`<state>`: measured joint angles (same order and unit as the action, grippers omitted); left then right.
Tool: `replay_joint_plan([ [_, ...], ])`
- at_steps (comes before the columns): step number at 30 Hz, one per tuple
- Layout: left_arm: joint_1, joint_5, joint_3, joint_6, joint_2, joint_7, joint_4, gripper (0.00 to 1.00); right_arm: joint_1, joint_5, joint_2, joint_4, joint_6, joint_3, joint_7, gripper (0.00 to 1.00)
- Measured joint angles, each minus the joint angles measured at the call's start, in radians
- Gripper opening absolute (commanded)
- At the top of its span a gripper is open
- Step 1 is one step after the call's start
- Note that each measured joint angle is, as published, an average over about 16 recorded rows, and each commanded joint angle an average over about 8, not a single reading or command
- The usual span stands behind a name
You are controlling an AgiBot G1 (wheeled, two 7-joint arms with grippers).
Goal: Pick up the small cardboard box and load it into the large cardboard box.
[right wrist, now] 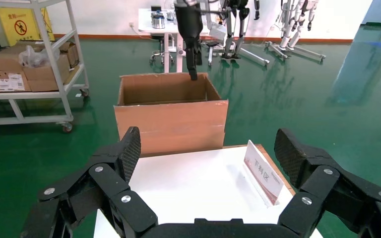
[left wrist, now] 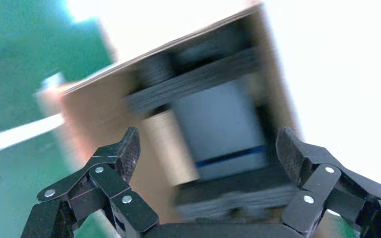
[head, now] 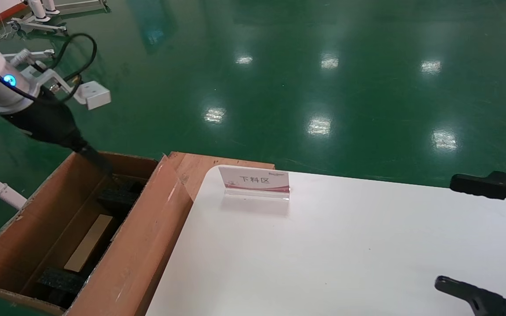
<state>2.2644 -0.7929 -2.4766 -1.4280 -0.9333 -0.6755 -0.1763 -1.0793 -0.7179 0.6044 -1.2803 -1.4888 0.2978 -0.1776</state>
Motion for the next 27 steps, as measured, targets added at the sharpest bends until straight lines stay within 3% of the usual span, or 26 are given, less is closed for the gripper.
replay_joint_plan([
  [7, 0.065, 0.060, 0.070, -0.063, 0.042, 0.043, -0.101, 1.00, 0.000, 0.000, 0.000, 0.000, 0.000, 0.000, 0.000, 1.00],
  [13, 0.025, 0.073, 0.185, -0.077, 0.067, 0.072, -0.180, 1.00, 0.000, 0.000, 0.000, 0.001, 0.000, 0.000, 0.000, 1.00],
  [27, -0.255, 0.072, 0.655, -0.076, 0.128, 0.170, -0.401, 1.00, 0.000, 0.000, 0.000, 0.001, 0.000, 0.001, 0.001, 1.00],
])
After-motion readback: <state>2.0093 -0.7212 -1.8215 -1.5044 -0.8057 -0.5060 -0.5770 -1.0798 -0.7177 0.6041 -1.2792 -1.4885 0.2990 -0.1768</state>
